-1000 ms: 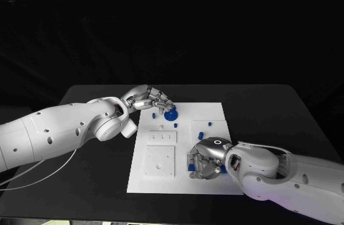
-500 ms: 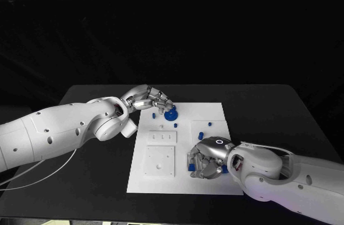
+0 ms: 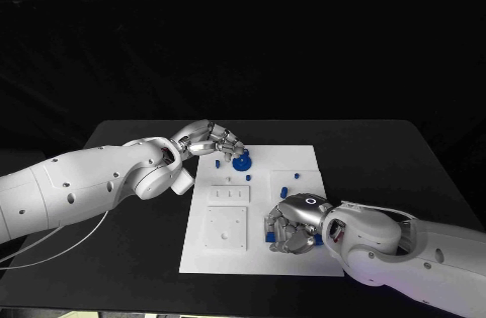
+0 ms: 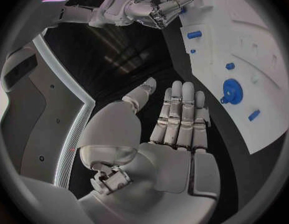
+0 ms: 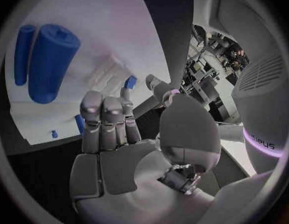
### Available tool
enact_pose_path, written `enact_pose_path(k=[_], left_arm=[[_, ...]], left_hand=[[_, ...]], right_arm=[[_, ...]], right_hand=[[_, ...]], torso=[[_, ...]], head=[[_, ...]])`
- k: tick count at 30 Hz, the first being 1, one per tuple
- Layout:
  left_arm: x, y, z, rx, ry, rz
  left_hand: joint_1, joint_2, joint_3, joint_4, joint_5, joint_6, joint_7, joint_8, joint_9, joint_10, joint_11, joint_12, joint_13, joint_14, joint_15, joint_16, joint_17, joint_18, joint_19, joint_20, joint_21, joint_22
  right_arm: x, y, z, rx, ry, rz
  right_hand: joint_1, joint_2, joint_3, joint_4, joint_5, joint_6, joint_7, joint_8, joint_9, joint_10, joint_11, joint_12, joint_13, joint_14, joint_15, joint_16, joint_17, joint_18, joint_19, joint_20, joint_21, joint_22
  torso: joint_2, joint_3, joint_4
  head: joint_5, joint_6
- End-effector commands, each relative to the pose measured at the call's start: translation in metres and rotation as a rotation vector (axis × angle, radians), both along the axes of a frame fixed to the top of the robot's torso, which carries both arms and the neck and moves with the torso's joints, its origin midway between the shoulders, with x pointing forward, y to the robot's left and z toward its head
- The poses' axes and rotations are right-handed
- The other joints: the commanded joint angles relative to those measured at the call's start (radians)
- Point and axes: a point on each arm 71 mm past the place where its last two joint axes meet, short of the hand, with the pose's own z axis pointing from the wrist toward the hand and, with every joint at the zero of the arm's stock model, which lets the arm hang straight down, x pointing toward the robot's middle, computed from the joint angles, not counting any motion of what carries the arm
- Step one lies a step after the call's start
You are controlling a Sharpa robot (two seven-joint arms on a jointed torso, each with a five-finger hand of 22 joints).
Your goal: Assemble the parts on the task board
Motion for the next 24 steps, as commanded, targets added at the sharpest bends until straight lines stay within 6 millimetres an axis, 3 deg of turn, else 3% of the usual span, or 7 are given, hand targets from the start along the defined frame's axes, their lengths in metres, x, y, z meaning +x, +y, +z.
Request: enact_pose_path(k=[1,24], left_arm=[[-0.0004,-0.0010,0.0007,-0.010,0.002,-0.005],[-0.0002,-0.0002,0.0008,-0.010,0.002,-0.001]], left_hand=[[0.004,0.003,0.002,0.002,0.001,-0.006,0.001,-0.005,-0.001,-0.009,0.001,-0.002,-0.002,0.005,0.001,0.004,-0.001,-0.007,0.004,0.000,0.001,0.011],[0.005,0.003,0.002,0.001,0.001,-0.007,0.001,-0.005,-0.001,-0.009,0.002,-0.001,-0.002,0.005,0.001,0.004,-0.002,-0.007,0.004,0.000,0.001,0.012]], right_arm=[[-0.0054,0.0033,-0.0032,-0.004,0.042,0.036],[-0.0048,0.0020,-0.0039,0.001,0.051,0.035]], right_hand=[[0.009,0.001,0.001,-0.006,-0.004,0.010,0.000,0.007,0.001,0.000,-0.006,0.005,-0.001,0.000,-0.006,-0.004,0.001,0.096,0.000,-0.005,-0.004,0.012],[0.015,0.002,0.003,-0.012,-0.004,0.013,-0.001,0.009,0.001,0.001,-0.007,0.004,-0.002,0.001,-0.007,-0.005,0.001,0.096,0.000,-0.004,-0.004,0.012]], torso=[[0.000,0.0004,-0.0002],[0.001,0.0008,0.0000]], head=[[0.000,0.000],[0.000,0.000]])
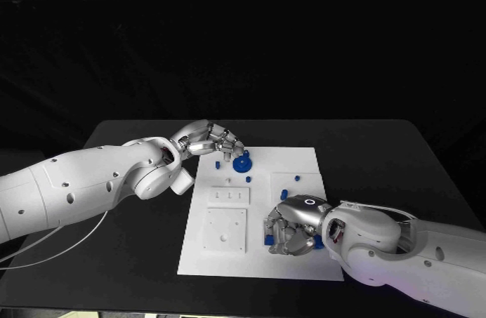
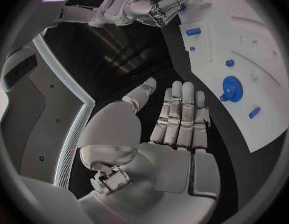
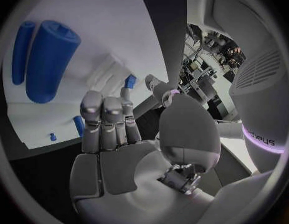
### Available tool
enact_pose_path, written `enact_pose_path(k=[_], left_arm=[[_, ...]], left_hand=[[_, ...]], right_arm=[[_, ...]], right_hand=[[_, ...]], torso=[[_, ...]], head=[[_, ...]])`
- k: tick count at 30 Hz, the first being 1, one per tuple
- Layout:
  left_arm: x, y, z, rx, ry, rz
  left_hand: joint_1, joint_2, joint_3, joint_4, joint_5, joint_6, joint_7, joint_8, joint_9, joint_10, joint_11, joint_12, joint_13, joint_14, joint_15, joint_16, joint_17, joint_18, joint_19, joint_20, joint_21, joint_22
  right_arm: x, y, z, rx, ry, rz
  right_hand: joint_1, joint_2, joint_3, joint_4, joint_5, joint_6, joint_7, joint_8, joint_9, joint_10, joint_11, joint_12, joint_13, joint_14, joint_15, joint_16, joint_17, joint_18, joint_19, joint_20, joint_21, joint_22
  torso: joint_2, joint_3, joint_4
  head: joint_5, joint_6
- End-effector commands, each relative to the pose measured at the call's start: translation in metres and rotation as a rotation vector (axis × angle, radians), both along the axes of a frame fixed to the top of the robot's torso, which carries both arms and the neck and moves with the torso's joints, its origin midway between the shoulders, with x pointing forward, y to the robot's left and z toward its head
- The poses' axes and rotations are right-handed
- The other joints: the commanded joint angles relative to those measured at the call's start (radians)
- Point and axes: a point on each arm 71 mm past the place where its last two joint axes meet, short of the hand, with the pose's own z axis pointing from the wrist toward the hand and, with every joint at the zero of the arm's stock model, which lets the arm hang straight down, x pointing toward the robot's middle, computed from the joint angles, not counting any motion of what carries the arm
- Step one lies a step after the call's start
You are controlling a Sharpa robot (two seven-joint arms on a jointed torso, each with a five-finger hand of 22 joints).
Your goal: Assemble the parts on the task board
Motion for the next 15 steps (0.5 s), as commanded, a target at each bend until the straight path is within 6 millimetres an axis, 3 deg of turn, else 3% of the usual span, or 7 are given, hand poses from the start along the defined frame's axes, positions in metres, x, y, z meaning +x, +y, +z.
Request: enact_pose_path(k=[1,15], left_arm=[[-0.0002,-0.0008,0.0008,-0.010,0.000,-0.002],[-0.0001,-0.0003,0.0009,-0.009,-0.001,0.000]], left_hand=[[0.006,0.003,0.002,0.001,0.001,-0.007,0.001,-0.005,-0.001,-0.006,-0.002,-0.001,-0.001,0.005,0.001,0.004,-0.002,-0.007,0.004,0.000,0.001,0.012],[0.007,0.003,0.003,0.001,0.001,-0.007,0.001,-0.005,-0.001,-0.006,-0.002,-0.001,-0.002,0.004,0.001,0.004,-0.002,-0.007,0.004,0.001,0.001,0.012]], right_arm=[[-0.0030,0.0010,-0.0031,-0.006,0.012,0.025],[-0.0060,0.0024,-0.0032,-0.004,0.034,0.043]], right_hand=[[0.013,-0.002,0.001,-0.010,-0.004,0.009,0.002,0.004,0.001,0.001,-0.008,0.004,-0.001,0.001,-0.007,-0.005,0.001,0.096,-0.001,-0.004,-0.004,0.012],[0.032,-0.001,0.011,-0.027,-0.004,0.018,-0.001,0.008,0.002,0.003,-0.010,0.004,-0.003,0.001,-0.009,-0.005,0.001,0.096,0.000,-0.002,-0.003,0.012]], torso=[[0.000,0.0003,0.0010],[0.000,-0.0003,0.0003]], head=[[0.000,0.000],[0.001,-0.001]])
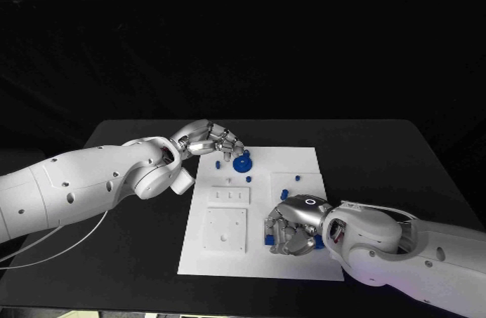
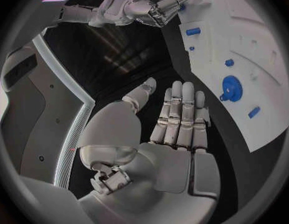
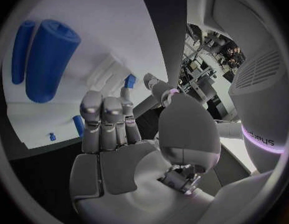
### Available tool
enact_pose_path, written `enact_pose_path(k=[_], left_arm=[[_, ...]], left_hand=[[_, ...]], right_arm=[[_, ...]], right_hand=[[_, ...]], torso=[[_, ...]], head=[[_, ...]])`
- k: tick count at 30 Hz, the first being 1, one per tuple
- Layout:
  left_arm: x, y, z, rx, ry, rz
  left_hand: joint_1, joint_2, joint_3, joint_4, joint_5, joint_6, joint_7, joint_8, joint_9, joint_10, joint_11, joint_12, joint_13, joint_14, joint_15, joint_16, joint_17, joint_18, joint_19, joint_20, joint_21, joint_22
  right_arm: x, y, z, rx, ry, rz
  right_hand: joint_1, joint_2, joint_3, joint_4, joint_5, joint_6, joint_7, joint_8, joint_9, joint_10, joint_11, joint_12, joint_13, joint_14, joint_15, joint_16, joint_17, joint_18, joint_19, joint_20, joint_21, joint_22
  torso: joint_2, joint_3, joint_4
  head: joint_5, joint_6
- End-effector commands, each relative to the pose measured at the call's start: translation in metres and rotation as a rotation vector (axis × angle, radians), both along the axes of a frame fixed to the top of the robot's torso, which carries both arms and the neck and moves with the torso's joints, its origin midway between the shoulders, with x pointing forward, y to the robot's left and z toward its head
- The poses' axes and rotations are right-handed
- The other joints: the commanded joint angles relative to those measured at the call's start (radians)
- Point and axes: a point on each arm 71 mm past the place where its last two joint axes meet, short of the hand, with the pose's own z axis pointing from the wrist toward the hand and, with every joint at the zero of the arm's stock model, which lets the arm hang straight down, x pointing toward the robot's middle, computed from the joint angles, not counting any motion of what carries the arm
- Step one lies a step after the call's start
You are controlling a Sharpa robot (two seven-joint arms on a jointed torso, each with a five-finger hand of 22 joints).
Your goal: Assemble the parts on the task board
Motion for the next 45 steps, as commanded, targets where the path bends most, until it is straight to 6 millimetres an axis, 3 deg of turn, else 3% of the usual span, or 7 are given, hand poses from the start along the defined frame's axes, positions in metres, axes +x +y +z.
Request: enact_pose_path(k=[1,40,45], left_arm=[[-0.0002,-0.0008,0.0009,-0.010,-0.002,-0.001],[0.0004,0.0005,0.0008,-0.008,-0.003,0.005],[0.0005,0.0004,0.0009,-0.008,-0.003,0.005]], left_hand=[[0.007,0.003,0.003,0.001,0.001,-0.007,0.001,-0.005,-0.001,-0.006,-0.002,-0.001,-0.001,0.004,0.001,0.004,-0.001,-0.007,0.004,0.001,0.001,0.012],[0.010,0.005,0.004,0.000,0.000,-0.007,0.001,-0.005,-0.001,-0.006,-0.002,0.000,-0.002,0.003,0.002,0.005,-0.003,-0.007,0.004,0.001,0.001,0.012],[0.010,0.005,0.004,0.000,0.000,-0.007,0.001,-0.005,-0.001,-0.006,-0.002,0.001,-0.002,0.003,0.002,0.005,-0.004,-0.007,0.003,0.001,0.001,0.012]], right_arm=[[-0.0057,0.0029,-0.0037,-0.009,0.039,0.040],[-0.0086,0.0014,-0.0046,0.002,0.085,0.053],[-0.0087,0.0019,-0.0057,-0.013,0.090,0.060]], right_hand=[[0.013,0.000,0.001,-0.008,-0.004,0.010,0.002,0.003,0.002,-0.001,-0.006,0.005,-0.002,0.001,-0.009,-0.005,0.001,0.096,-0.001,-0.004,-0.003,0.012],[0.016,0.008,0.002,-0.023,-0.003,0.024,-0.003,0.011,0.005,0.002,-0.010,0.005,-0.003,0.001,-0.013,-0.005,0.001,0.096,-0.001,-0.002,-0.002,0.013],[0.034,0.023,0.025,-0.036,-0.002,0.039,-0.009,0.020,0.013,0.002,-0.016,0.004,-0.003,0.002,-0.018,-0.006,0.001,0.096,-0.001,0.000,-0.003,0.012]], torso=[[0.000,-0.0003,-0.0002],[0.000,0.0002,-0.0007],[0.000,0.0001,-0.0006]], head=[[0.000,-0.001],[0.002,-0.005],[0.002,-0.005]])
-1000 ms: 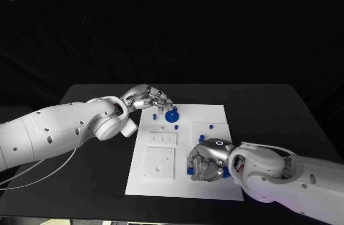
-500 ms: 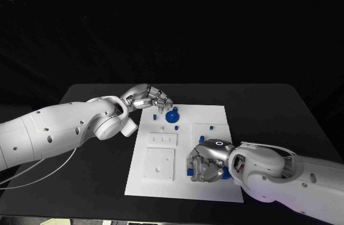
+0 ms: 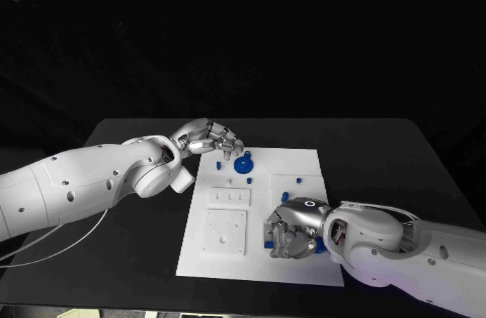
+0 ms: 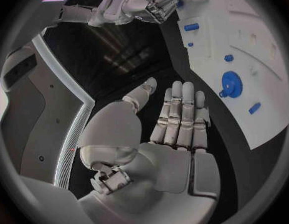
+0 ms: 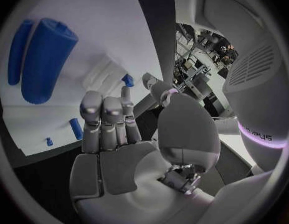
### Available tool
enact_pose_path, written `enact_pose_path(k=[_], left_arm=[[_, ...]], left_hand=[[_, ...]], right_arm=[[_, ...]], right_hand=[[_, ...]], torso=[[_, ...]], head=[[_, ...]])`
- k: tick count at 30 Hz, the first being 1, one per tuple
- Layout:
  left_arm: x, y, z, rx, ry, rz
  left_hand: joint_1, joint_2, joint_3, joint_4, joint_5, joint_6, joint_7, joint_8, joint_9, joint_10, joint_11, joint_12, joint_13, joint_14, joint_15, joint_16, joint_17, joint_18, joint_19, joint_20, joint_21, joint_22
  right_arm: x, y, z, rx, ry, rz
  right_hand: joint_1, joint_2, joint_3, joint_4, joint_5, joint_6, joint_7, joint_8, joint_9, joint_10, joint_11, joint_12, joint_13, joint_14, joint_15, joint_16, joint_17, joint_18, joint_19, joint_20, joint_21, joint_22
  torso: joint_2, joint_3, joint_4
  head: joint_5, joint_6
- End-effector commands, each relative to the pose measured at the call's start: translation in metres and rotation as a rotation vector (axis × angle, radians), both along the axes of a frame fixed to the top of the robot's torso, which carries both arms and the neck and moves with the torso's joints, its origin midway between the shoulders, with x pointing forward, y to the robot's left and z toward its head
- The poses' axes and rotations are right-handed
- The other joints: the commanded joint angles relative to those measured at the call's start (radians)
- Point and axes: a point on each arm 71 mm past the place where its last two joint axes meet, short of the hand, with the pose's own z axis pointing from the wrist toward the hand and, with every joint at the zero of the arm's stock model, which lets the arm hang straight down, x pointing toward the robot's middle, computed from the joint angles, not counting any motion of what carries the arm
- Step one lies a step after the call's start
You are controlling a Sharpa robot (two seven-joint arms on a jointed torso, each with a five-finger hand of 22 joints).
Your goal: Assemble the parts on the task board
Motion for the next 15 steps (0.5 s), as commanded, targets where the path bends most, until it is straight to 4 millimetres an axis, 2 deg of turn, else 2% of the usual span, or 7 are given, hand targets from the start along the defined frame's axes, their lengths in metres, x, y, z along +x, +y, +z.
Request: enact_pose_path(k=[1,6,15], left_arm=[[0.0000,-0.0009,0.0010,-0.010,-0.004,0.001],[0.0002,-0.0006,0.0010,-0.009,-0.004,0.002],[0.0001,-0.0004,0.0009,-0.009,-0.003,0.002]], left_hand=[[0.006,0.001,0.004,0.000,0.000,-0.007,0.001,-0.005,-0.001,-0.006,-0.002,0.001,-0.001,0.003,0.002,0.005,-0.002,-0.008,0.003,0.001,0.001,0.012],[0.006,0.001,0.004,0.000,0.000,-0.007,0.001,-0.005,-0.001,-0.006,-0.002,0.001,-0.001,0.003,0.002,0.005,-0.002,-0.008,0.003,0.001,0.001,0.012],[0.007,0.002,0.004,0.000,0.000,-0.007,0.001,-0.005,-0.001,-0.006,-0.002,0.001,-0.002,0.003,0.002,0.005,-0.002,-0.008,0.003,0.001,0.000,0.013]], right_arm=[[-0.0028,0.0008,-0.0039,-0.031,0.025,0.030],[-0.0029,0.0012,-0.0044,-0.040,0.026,0.034],[-0.0004,0.0001,-0.0029,-0.031,-0.010,0.022]], right_hand=[[0.019,0.007,0.020,-0.009,-0.002,0.013,0.004,0.005,0.005,0.000,-0.007,0.004,-0.002,-0.001,-0.009,-0.007,0.001,0.096,-0.004,-0.003,-0.004,0.012],[0.026,0.009,0.046,-0.015,-0.002,0.017,0.003,0.007,0.008,0.001,-0.008,0.003,-0.002,0.000,-0.010,-0.007,0.001,0.096,-0.004,-0.001,-0.003,0.013],[0.024,0.005,0.051,-0.019,-0.002,0.017,0.003,0.007,0.010,0.000,-0.008,0.003,-0.002,0.000,-0.010,-0.007,0.001,0.096,-0.004,0.001,-0.003,0.013]], torso=[[0.000,0.0001,-0.0001],[0.000,0.0000,0.0005],[0.000,-0.0005,0.0008]], head=[[0.000,-0.001],[0.000,-0.002],[0.000,-0.001]])
